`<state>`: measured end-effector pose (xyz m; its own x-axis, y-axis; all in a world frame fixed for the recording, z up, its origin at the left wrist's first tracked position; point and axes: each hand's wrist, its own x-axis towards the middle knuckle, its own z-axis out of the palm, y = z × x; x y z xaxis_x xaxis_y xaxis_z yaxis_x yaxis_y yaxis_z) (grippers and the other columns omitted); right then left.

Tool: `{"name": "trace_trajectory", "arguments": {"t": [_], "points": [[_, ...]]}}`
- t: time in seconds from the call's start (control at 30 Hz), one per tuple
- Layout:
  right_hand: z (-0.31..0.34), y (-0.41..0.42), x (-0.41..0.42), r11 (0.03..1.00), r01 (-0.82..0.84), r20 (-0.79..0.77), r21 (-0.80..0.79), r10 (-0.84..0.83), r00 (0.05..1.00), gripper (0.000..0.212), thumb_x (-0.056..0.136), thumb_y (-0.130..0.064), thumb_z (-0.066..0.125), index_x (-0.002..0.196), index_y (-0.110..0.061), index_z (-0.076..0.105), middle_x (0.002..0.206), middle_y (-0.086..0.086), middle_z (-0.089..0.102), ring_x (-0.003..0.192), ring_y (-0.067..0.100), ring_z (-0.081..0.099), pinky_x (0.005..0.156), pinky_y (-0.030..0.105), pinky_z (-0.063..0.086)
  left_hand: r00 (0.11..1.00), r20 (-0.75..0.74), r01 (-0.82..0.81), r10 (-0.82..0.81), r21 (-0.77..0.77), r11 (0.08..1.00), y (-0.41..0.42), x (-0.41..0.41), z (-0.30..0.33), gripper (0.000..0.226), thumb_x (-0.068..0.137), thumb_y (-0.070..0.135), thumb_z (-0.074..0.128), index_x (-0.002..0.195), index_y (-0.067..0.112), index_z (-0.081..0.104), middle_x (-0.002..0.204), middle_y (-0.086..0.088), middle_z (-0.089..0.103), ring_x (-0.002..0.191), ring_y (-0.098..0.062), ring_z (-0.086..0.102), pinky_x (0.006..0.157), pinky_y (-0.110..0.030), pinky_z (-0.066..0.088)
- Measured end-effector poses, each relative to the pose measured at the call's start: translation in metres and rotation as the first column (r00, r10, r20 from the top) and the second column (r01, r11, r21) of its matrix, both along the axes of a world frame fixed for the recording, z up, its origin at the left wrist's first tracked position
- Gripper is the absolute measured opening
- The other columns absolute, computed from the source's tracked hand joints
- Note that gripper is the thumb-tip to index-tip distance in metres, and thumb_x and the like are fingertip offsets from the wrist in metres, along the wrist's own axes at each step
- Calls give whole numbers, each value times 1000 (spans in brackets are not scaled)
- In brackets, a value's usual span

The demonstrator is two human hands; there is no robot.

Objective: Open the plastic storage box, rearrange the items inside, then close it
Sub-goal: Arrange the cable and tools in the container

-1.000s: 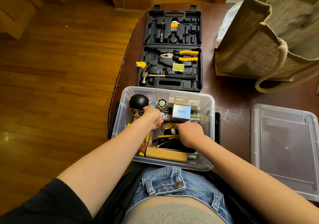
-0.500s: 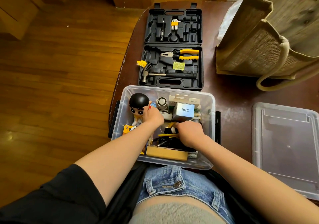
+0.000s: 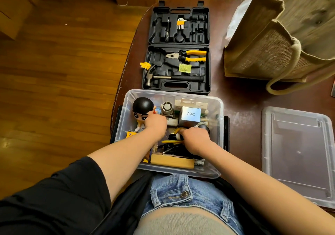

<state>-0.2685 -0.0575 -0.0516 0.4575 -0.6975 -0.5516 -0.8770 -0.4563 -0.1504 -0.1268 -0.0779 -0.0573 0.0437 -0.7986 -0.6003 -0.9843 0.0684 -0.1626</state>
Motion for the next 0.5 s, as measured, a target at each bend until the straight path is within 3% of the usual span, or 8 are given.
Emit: {"name": "trace_trajectory", "arguments": {"t": [0.1, 0.2, 0.33, 0.4, 0.5], "points": [[-1, 1, -1, 1000, 5, 6, 7, -5, 1000, 40, 91, -8, 43, 128, -21, 49, 112, 7, 64, 103, 29, 60, 70, 32, 38, 996, 59, 64, -60, -64, 996, -1, -2, 4, 27, 89, -4, 48, 110, 5, 63, 110, -11, 64, 107, -31, 56, 70, -31, 41], [-1, -1, 0, 1000, 1, 2, 8, -2, 1000, 40, 91, -9, 43, 129, -22, 48, 113, 7, 64, 104, 29, 60, 72, 32, 39, 996, 48, 75, -71, -82, 994, -1, 0, 6, 28, 89, -3, 48, 113, 5, 62, 112, -13, 63, 106, -32, 56, 68, -32, 43], [-1, -1, -2, 1000, -2, -3, 14, 2, 1000, 43, 92, -8, 42, 132, -24, 46, 114, 8, 63, 103, 29, 60, 77, 34, 44, 968, -180, -190, 174, -77, 979, 5, 1, 9, 35, 92, 9, 50, 126, 3, 45, 122, -18, 56, 118, -33, 47, 85, -37, 46], [-2, -1, -3, 1000, 5, 4, 18, -5, 1000, 44, 92, -9, 42, 133, -24, 45, 114, 8, 63, 103, 29, 60, 74, 34, 43, 879, -327, -355, 346, 36, 934, 6, -1, 13, 46, 92, 12, 49, 135, 2, 33, 127, -20, 50, 118, -35, 47, 84, -37, 43], [-1, -1, -3, 999, 8, 3, 33, -8, 1000, 43, 92, -9, 42, 133, -24, 45, 114, 8, 63, 104, 29, 59, 75, 35, 45, 836, -392, -357, 383, 142, 923, 9, 5, 18, 52, 93, 18, 47, 139, 7, 24, 117, -19, 54, 103, -34, 55, 71, -36, 42]]}}
